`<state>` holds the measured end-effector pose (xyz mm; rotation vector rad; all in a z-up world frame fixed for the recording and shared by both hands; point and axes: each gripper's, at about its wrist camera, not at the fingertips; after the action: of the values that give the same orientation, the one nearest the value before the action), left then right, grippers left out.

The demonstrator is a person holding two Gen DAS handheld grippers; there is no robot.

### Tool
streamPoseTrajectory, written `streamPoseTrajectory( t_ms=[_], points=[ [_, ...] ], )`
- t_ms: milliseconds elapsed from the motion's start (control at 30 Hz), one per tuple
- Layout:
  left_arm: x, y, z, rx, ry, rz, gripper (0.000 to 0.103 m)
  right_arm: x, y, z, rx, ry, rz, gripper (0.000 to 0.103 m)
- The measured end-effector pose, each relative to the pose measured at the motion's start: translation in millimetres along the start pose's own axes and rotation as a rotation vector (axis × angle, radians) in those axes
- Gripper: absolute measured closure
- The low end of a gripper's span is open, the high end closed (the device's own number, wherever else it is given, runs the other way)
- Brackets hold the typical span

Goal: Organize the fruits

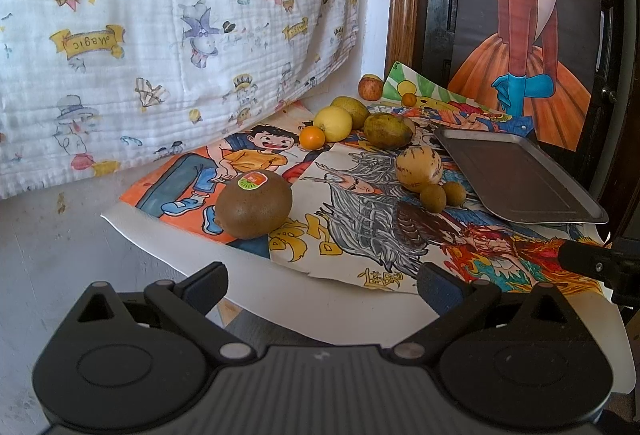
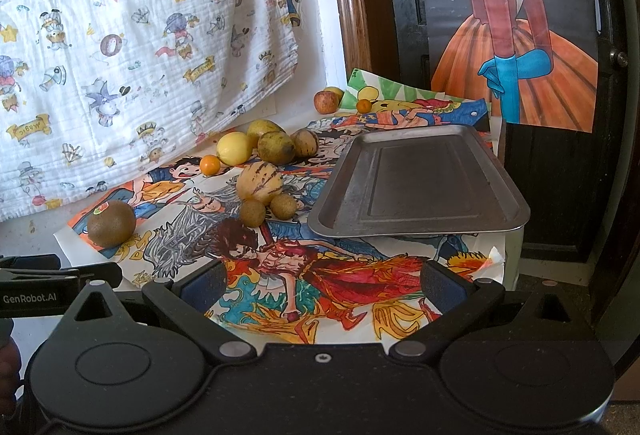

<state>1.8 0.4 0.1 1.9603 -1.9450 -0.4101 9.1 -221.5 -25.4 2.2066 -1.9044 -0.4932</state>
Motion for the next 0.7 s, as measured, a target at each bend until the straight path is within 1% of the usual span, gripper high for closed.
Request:
streamPoseTrajectory(
  t_ms=[700],
  points=[
    [1.7,2.4,4.4,-0.007,0.0,-0.008,0.0,-0.6,-3.8,-2.6,-0.009,-0.003,-0.003,0.0]
  ],
)
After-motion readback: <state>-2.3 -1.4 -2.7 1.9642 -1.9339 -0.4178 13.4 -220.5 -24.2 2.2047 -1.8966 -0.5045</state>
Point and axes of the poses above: each gripper's, at about its wrist camera, not at the fingertips, and y roughly against the way its jaws point, x to its right, z to its underside, and after that the axes turned 6 degrees about x, right-handed
